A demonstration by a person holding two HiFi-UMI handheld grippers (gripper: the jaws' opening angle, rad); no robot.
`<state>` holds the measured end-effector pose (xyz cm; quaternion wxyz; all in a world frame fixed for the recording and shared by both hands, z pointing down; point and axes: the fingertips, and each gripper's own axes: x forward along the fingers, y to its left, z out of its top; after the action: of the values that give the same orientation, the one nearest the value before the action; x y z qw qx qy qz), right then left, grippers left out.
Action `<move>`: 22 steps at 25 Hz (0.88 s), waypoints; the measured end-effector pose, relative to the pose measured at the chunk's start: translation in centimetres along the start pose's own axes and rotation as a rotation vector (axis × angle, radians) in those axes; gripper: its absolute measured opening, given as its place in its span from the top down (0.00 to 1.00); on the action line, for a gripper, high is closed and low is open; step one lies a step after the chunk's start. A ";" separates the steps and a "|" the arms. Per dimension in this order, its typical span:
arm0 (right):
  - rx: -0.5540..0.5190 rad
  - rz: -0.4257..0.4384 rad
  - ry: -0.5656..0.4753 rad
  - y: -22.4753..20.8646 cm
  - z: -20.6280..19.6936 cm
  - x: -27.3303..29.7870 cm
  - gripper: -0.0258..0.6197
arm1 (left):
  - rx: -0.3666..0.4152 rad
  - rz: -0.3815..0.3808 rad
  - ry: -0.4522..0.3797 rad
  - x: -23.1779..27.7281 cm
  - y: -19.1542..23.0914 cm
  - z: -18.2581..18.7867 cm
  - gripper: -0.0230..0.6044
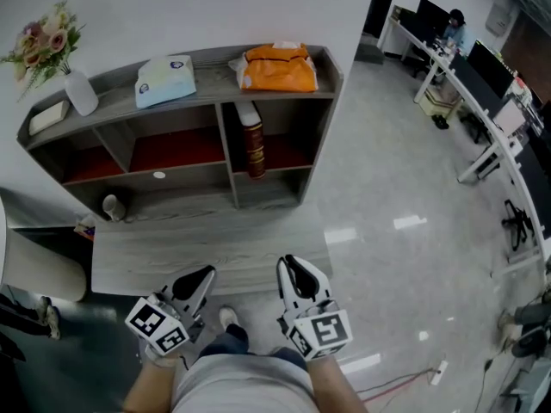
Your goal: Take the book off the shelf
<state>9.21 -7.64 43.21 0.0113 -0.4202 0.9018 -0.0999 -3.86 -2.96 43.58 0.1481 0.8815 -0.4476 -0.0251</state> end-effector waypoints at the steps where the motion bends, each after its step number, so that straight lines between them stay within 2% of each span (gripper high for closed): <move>1: -0.004 -0.006 -0.002 0.0 0.2 1.0 0.90 | 0.001 -0.005 -0.003 0.2 0.9 0.4 0.94; 14: -0.080 -0.136 -0.053 -0.6 3.4 12.4 0.90 | 0.024 -0.062 -0.013 0.4 11.3 4.7 0.94; 22: -0.107 -0.156 -0.077 -2.5 5.4 16.7 0.83 | 0.028 -0.036 -0.021 0.2 13.2 5.8 0.94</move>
<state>0.85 -22.80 39.44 0.0156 -0.4926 0.8694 -0.0362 -15.06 -11.83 41.82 0.1305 0.8910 -0.4336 -0.0310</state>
